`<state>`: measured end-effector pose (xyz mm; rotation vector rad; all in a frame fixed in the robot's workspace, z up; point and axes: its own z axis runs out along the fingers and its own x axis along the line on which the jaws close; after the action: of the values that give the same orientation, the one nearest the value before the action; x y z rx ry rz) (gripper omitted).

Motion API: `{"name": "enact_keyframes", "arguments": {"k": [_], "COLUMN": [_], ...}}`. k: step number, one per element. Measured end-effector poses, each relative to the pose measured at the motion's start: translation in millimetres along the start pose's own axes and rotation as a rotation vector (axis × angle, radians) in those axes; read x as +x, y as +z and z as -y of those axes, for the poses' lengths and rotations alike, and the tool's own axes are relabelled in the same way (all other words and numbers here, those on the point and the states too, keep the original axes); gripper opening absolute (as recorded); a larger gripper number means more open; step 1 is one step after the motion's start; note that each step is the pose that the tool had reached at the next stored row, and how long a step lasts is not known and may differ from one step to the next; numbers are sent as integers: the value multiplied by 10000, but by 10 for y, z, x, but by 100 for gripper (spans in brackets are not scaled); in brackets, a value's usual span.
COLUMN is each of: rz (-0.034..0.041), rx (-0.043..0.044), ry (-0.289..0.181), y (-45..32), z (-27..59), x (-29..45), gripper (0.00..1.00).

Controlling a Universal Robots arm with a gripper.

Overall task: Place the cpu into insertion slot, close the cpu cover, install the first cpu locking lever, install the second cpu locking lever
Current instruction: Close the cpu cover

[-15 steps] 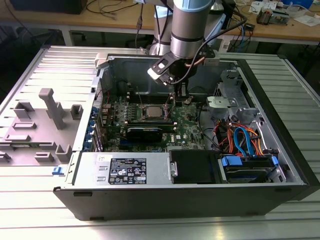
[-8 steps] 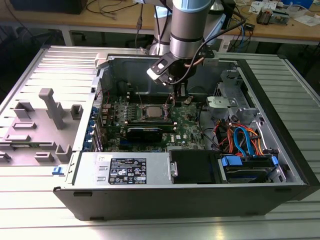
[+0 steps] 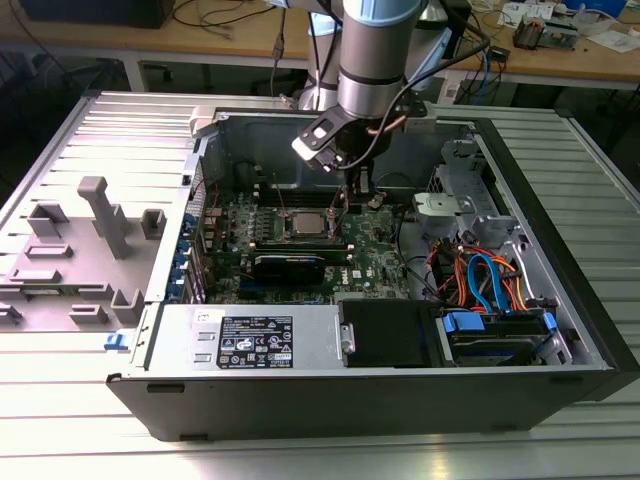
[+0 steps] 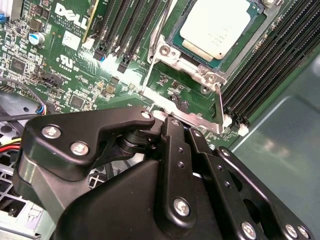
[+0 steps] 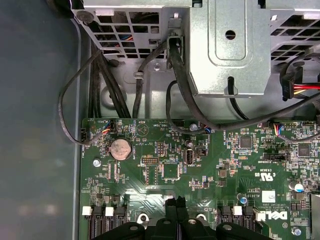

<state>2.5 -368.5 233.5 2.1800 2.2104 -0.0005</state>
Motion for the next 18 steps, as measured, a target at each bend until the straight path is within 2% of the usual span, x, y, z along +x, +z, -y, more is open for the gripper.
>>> {"name": "enact_keyframes", "arguments": {"k": [18], "rz": [0], "rx": [0], "ry": [0], "y": [23], "z": [47], "x": [1], "gripper": [12]}}
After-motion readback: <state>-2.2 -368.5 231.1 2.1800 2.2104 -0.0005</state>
